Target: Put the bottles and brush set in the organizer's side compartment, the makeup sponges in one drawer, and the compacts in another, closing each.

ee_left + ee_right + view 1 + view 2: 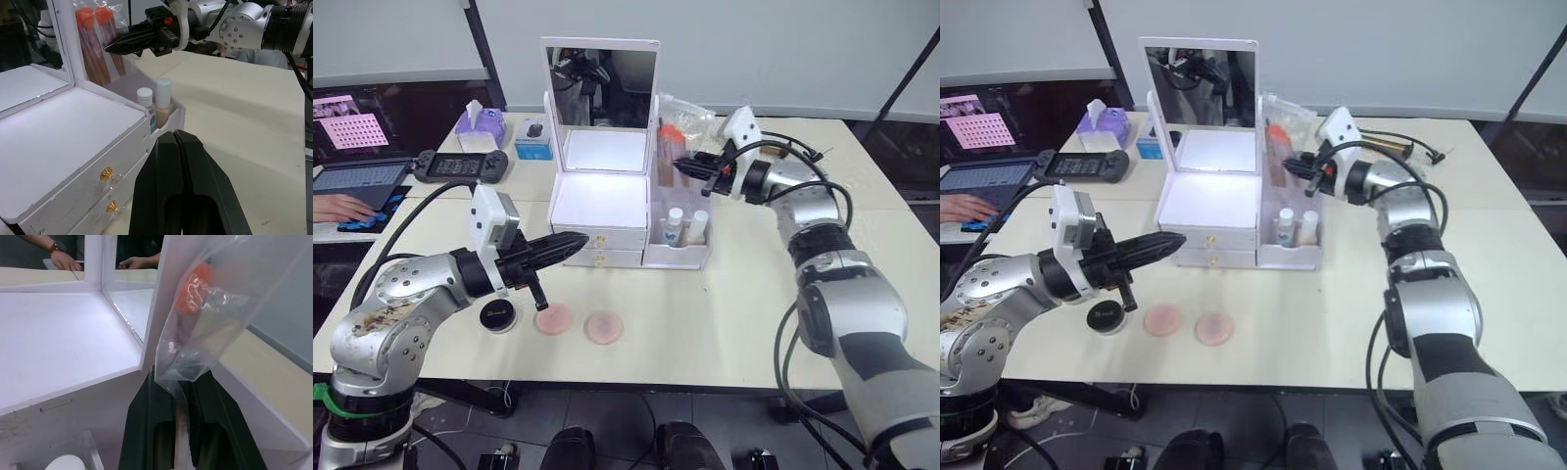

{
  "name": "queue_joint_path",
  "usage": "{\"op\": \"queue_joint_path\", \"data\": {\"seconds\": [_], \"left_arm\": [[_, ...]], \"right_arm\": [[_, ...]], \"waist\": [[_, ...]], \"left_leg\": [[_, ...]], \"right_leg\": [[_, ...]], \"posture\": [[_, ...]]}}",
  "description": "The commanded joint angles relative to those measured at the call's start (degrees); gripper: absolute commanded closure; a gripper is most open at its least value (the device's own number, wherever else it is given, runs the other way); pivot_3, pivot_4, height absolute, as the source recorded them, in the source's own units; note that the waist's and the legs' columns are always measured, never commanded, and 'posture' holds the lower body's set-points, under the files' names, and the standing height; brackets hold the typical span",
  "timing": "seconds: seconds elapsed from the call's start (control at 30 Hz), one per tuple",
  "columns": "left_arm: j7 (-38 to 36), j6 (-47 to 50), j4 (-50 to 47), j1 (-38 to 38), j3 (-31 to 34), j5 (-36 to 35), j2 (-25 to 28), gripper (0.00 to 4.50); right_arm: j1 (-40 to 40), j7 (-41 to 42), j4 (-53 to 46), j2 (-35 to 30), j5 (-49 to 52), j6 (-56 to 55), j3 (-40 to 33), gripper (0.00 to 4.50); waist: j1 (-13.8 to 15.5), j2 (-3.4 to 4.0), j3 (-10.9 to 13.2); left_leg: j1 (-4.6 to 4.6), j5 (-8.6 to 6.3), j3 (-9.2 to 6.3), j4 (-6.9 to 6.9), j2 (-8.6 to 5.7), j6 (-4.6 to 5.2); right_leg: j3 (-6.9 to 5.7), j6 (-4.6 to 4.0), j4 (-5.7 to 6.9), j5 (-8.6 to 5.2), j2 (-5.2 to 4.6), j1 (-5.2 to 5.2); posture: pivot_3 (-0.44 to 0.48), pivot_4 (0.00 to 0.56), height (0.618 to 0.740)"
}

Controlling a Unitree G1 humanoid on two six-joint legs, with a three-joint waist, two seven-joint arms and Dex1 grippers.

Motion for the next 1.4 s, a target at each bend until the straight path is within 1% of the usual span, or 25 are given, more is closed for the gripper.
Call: {"op": "queue_joint_path", "data": {"seconds": [0.03,0.17,0.27,0.33,0.4,0.53,0.7,0.87,0.93,1.03,1.13,1.2,1.27,1.33,1.4], "left_arm": [[0.6,-0.3,-1.8,-0.2,0.7,-0.9,0.8,4.50],[1.0,-0.1,-2.1,-0.1,0.9,-1.2,0.8,4.50],[1.6,0.0,-2.5,-0.2,0.4,-1.2,0.6,4.50],[1.8,0.0,-2.6,-0.2,0.2,-1.3,0.6,4.50],[1.9,-0.1,-2.5,-0.3,-0.1,-1.3,0.6,4.50],[1.7,-0.5,-2.2,-0.6,-1.2,-1.1,0.3,4.50],[1.5,-1.2,-1.6,-0.9,-2.5,-0.6,0.1,4.50],[1.4,-1.8,-1.4,-0.4,-2.8,-0.2,-0.1,4.50],[1.4,-2.1,-1.2,-0.4,-2.9,0.0,-0.1,4.50],[1.2,-2.6,-0.7,-0.5,-3.1,0.3,-0.2,4.50],[0.9,-3.5,0.1,-0.9,-3.6,1.0,-0.4,4.50],[0.8,-4.3,0.9,-1.5,-4.0,1.5,-0.5,4.50],[0.8,-5.2,1.7,-2.1,-4.5,2.4,-0.6,4.50],[0.7,-6.3,2.8,-2.9,-5.0,3.6,-0.8,4.50],[0.8,-7.1,3.7,-3.4,-5.3,4.5,-1.0,4.50]], "right_arm": [[-2.2,-2.8,2.7,1.0,-2.5,-3.9,-0.9,4.49],[-1.8,-6.4,4.5,1.8,-5.9,-6.1,-0.7,4.49],[-1.6,-7.4,5.3,1.8,-6.7,-5.9,-1.6,4.49],[-1.6,-7.2,5.5,1.9,-6.6,-5.5,-2.4,3.76],[-1.7,-6.3,5.5,1.8,-6.4,-5.2,-3.0,3.17],[-2.2,-4.2,5.0,1.1,-5.9,-4.7,-4.7,1.77],[-2.8,-0.7,3.7,-0.9,-4.6,-4.1,-7.0,0.06],[-3.7,3.5,-0.1,-4.4,-1.8,-2.5,-9.6,0.02],[-3.6,5.3,-3.6,-5.4,-0.1,0.6,-10.4,0.02],[-1.0,8.5,-12.4,-6.4,1.5,7.7,-9.6,0.02],[3.4,7.8,-23.1,-7.4,1.4,15.9,-7.7,0.02],[4.8,4.0,-27.5,-7.1,0.9,19.2,-7.2,0.40],[5.2,0.2,-29.9,-6.5,-0.1,21.0,-6.4,0.98],[3.8,-4.3,-28.4,-5.7,-3.6,19.0,-4.1,1.65],[1.3,-8.5,-23.8,-4.5,-6.5,16.7,-2.3,2.35]], "waist": [[0.0,0.01,0.0],[0.0,0.02,0.0],[-0.1,0.02,0.0],[-0.1,0.03,0.0],[-0.2,0.03,0.0],[-0.3,0.03,0.0],[-0.3,0.03,0.0],[-0.3,0.11,0.1],[-0.3,0.11,0.1],[-0.4,0.11,0.1],[-0.3,0.11,0.1],[-0.2,0.11,0.1],[-0.1,0.12,0.1],[-0.1,0.12,0.1],[-0.3,0.13,0.1]], "left_leg": [[0.00,0.01,0.01,0.00,0.00,-0.01],[0.00,0.05,0.02,-0.02,0.01,-0.10],[0.01,0.06,0.03,-0.03,0.01,-0.12],[0.01,0.07,0.03,-0.04,0.01,-0.13],[0.02,0.07,0.03,-0.05,0.01,-0.14],[0.02,0.07,0.03,-0.06,0.01,-0.14],[0.01,0.08,0.02,-0.05,0.01,-0.15],[0.02,0.08,0.03,-0.06,0.00,-0.14],[0.03,0.07,0.03,-0.07,0.01,-0.14],[0.04,0.07,0.04,-0.07,0.01,-0.14],[0.05,0.07,0.01,-0.08,0.03,-0.13],[0.04,0.07,0.02,-0.06,0.02,-0.13],[0.04,0.07,0.06,-0.06,-0.02,-0.14],[0.04,0.07,0.08,-0.06,-0.02,-0.14],[0.04,0.07,0.10,-0.07,-0.02,-0.13]], "right_leg": [[0.00,0.00,0.00,0.00,-0.01,0.00],[-0.01,0.00,0.02,0.00,-0.01,-0.01],[-0.01,-0.01,0.02,0.00,-0.01,-0.01],[-0.01,-0.01,0.02,0.01,-0.01,-0.01],[0.00,-0.01,0.02,0.01,-0.01,-0.01],[-0.01,-0.01,0.02,0.01,-0.01,0.00],[-0.01,-0.01,0.02,0.01,-0.01,0.00],[0.00,-0.01,0.02,0.01,-0.02,-0.01],[0.00,-0.01,0.02,0.01,-0.01,0.00],[0.01,-0.01,0.02,0.01,-0.01,0.01],[0.00,-0.01,0.02,0.01,0.00,0.02],[0.00,-0.01,0.03,0.01,-0.03,0.02],[0.01,-0.01,0.05,0.01,-0.05,0.00],[0.02,-0.01,0.06,0.01,-0.04,-0.03],[0.03,-0.01,0.07,0.01,-0.02,-0.04]], "posture": [[0.000,0.150,0.732],[0.000,0.150,0.732],[0.000,0.150,0.732],[0.000,0.150,0.732],[0.000,0.150,0.732],[0.000,0.150,0.732],[0.000,0.150,0.732],[0.000,0.150,0.732],[0.000,0.150,0.732],[0.000,0.150,0.732],[0.000,0.150,0.732],[0.000,0.150,0.732],[0.000,0.150,0.732],[0.000,0.150,0.732],[0.000,0.150,0.732]]}}
